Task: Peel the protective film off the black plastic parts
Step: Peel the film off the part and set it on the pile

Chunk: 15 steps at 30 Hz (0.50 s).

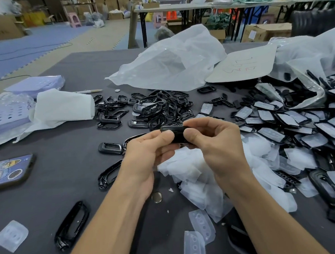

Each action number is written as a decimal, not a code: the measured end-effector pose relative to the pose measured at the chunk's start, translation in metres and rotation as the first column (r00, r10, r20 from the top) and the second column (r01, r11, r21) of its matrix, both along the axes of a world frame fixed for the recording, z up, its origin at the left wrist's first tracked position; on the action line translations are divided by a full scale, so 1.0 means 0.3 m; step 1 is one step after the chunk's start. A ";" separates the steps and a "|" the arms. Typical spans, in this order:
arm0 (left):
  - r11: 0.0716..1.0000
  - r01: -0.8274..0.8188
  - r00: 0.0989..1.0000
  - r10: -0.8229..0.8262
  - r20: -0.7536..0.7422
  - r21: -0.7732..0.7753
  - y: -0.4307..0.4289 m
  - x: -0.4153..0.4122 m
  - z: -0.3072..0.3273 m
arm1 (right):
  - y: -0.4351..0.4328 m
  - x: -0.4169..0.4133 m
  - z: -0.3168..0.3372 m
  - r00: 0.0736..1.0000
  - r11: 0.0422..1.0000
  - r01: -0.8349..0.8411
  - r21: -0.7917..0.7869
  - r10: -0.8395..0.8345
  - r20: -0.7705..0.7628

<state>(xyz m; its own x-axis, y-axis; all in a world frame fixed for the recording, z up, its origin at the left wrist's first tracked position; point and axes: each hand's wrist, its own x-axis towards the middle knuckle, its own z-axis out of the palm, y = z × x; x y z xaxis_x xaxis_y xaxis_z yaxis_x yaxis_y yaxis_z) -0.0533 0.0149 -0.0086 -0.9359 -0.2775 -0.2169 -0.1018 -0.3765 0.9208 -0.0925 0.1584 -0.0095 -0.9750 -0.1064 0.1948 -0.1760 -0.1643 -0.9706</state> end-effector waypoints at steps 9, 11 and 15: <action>0.952 -0.148 0.984 0.168 -0.055 0.269 0.020 -0.008 -0.003 | -0.005 0.004 -0.001 0.995 0.991 -0.096 0.092 0.093 0.037; 0.960 -0.109 0.989 0.131 -0.071 0.256 0.017 -0.008 0.000 | -0.010 0.004 -0.010 0.999 0.986 -0.054 0.159 0.053 0.009; 0.970 -0.222 0.958 0.197 -0.206 -0.104 0.041 0.002 -0.011 | -0.011 -0.002 -0.021 1.000 0.980 -0.026 0.196 0.025 0.008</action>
